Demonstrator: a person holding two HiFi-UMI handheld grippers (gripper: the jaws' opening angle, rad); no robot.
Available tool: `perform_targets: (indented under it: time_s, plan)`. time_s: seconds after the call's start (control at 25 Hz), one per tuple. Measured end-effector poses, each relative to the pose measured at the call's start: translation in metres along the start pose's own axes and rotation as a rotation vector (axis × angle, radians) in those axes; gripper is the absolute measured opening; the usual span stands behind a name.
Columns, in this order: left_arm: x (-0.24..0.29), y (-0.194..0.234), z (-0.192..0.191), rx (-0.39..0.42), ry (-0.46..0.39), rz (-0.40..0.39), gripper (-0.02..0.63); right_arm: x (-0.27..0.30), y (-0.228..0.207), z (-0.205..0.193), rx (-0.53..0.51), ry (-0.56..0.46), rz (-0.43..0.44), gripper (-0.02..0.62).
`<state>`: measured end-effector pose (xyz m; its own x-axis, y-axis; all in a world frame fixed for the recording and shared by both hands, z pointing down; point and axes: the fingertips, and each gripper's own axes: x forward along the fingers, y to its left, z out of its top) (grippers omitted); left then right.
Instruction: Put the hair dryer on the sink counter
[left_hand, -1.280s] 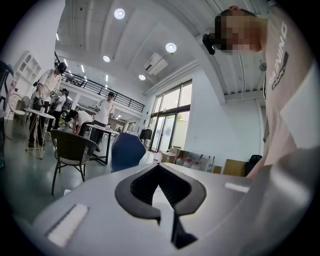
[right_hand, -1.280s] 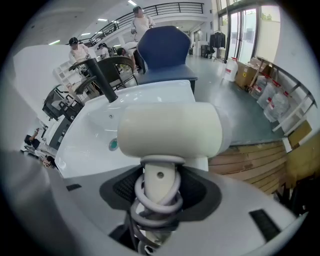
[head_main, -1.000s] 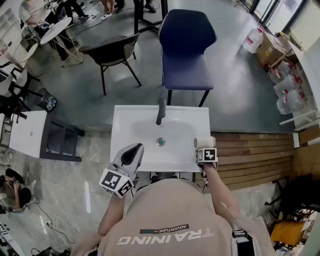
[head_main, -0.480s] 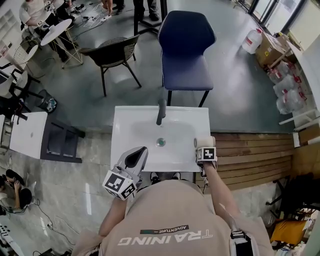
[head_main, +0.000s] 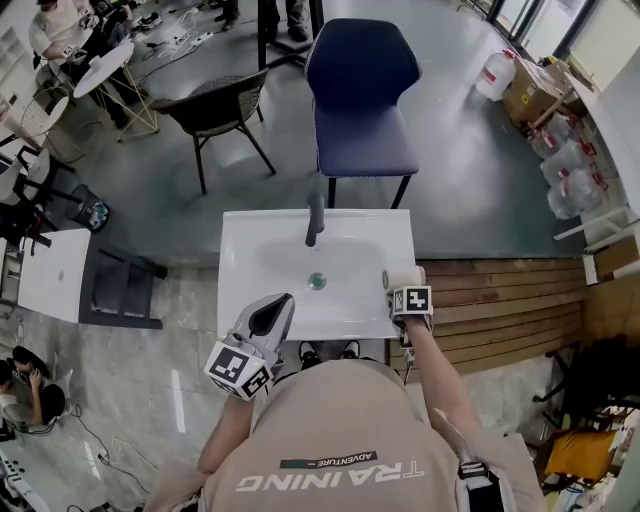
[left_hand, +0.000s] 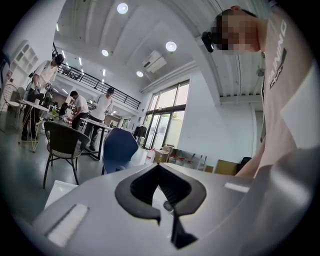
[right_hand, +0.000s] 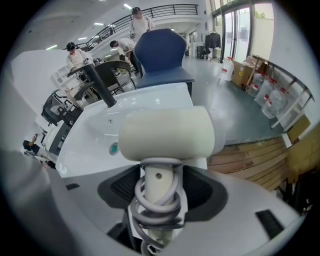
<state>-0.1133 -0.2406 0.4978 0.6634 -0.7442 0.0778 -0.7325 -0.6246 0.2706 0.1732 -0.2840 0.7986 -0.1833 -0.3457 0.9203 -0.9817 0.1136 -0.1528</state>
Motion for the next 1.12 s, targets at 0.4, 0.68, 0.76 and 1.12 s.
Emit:
perform_targets:
  time_s: [0.4,0.68,0.76,1.12]
  plan:
    - [-0.004,-0.001,-0.006,-0.009,0.007,0.006,0.007,-0.024,0.005,0.007,0.004,-0.090,0.055,0.235]
    - [-0.001,-0.003,-0.004,-0.003,0.009,-0.014,0.007,-0.037,0.005,0.011,0.026,-0.132,0.082,0.235]
    - [0.000,-0.002,-0.004,-0.002,0.009,-0.017,0.007,-0.040,0.006,0.011,0.036,-0.144,0.095,0.235]
    - [0.007,-0.003,-0.002,0.003,0.009,-0.027,0.006,-0.080,0.014,0.024,0.003,-0.256,0.129,0.235]
